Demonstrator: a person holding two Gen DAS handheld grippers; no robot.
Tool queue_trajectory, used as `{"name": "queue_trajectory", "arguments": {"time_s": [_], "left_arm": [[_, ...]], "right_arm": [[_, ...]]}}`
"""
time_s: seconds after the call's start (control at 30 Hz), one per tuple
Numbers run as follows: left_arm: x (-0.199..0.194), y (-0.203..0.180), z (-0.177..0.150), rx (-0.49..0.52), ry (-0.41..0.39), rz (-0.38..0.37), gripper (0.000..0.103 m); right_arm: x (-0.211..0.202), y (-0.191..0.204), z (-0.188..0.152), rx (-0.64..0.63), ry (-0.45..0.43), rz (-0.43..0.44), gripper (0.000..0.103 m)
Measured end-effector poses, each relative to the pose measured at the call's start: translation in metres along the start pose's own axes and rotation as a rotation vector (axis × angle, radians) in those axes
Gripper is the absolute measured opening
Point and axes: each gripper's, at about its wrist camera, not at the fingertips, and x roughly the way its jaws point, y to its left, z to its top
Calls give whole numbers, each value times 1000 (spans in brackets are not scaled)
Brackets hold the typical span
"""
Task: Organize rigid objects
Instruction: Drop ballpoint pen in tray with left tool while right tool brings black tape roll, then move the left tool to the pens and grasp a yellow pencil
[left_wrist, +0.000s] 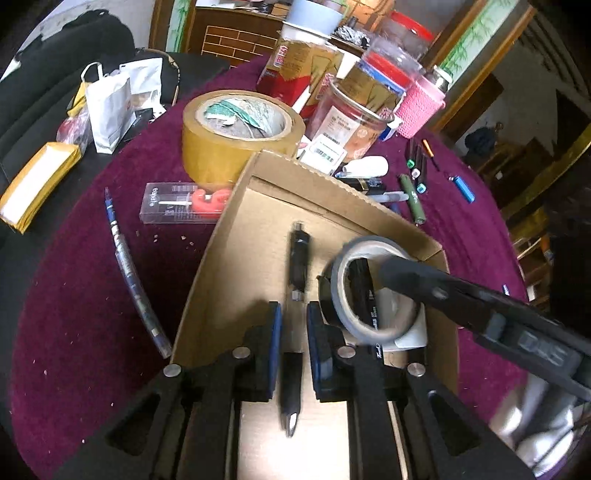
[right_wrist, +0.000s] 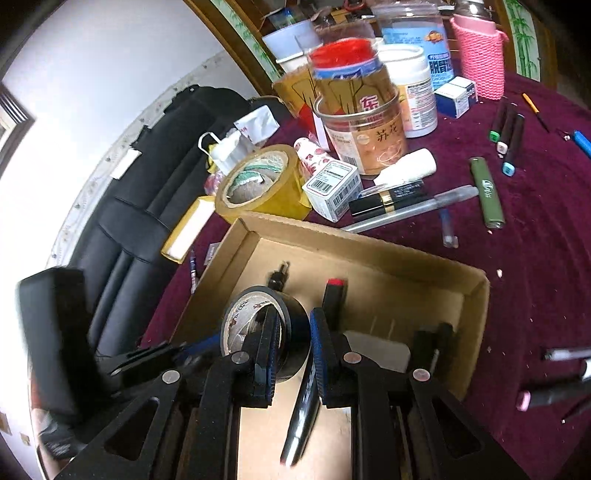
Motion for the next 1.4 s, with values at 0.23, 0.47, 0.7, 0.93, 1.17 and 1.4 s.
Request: {"name": "queue_trajectory", "arguments": {"time_s": [0.23, 0.47, 0.7, 0.93, 1.17, 1.4], "left_arm": [[-49, 10, -24, -41, -75, -137, 63], [-113, 28, -45, -65, -230, -145, 65], [-130, 35, -56, -80, -251, -158, 65], [-124, 36, -63, -110, -233, -184, 71], [-129, 19, -74, -78, -254, -156, 77], [-128, -30, -92, 33, -271, -146, 77]], "right_arm": [[10, 1, 7, -3, 2, -13, 19], [20, 26, 13, -46, 12, 20, 19], [50, 24, 14, 7, 61, 52, 19], [30, -5, 15, 96, 15, 29, 47], [-82, -17, 3, -7, -202, -67, 72], [-202, -53, -63, -158, -579, -511, 103]]}}
